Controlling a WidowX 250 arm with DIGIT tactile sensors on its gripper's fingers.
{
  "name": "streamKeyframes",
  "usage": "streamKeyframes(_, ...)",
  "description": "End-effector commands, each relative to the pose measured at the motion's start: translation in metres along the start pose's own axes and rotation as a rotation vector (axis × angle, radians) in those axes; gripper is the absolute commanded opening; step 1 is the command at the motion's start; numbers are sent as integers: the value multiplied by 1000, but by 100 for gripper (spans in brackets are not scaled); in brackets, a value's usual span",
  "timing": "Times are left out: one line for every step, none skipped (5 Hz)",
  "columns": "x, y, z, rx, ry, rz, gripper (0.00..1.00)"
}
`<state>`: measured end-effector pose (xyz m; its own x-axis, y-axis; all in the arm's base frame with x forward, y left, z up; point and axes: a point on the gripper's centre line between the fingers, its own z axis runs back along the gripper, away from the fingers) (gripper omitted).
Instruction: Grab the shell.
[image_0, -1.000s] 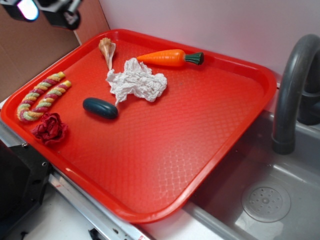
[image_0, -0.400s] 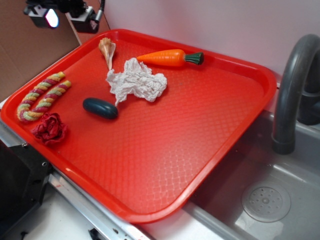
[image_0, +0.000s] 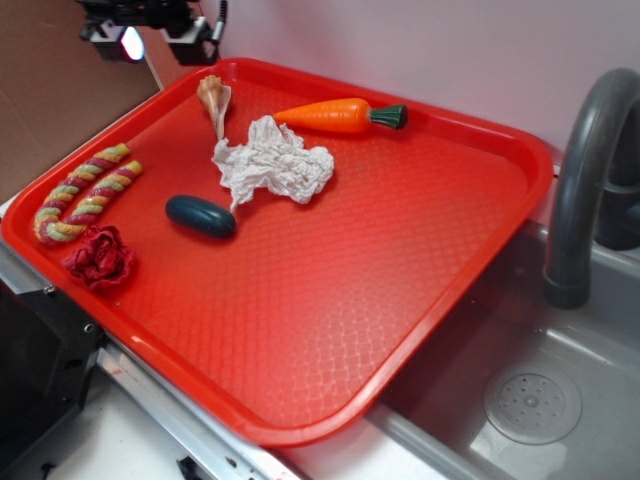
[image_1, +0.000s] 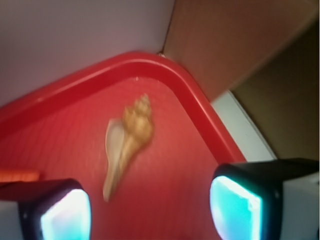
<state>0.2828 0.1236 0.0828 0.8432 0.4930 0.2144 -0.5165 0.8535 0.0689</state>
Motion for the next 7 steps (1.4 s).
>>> streamKeyframes(23,-2,-23,8,23,43,100)
streamKeyframes(23,-4,-38,2,53,36,100)
streamKeyframes(26,-6,-51,-1,31,49,100)
streamKeyframes(28,-12,-66,-13,57,21,100)
streamKeyframes(28,-15,-75,-5,74,18,100)
streamKeyframes(24,-13,-74,16,82,10,0)
streamKeyframes(19,-10,-71,37,138,-28,0)
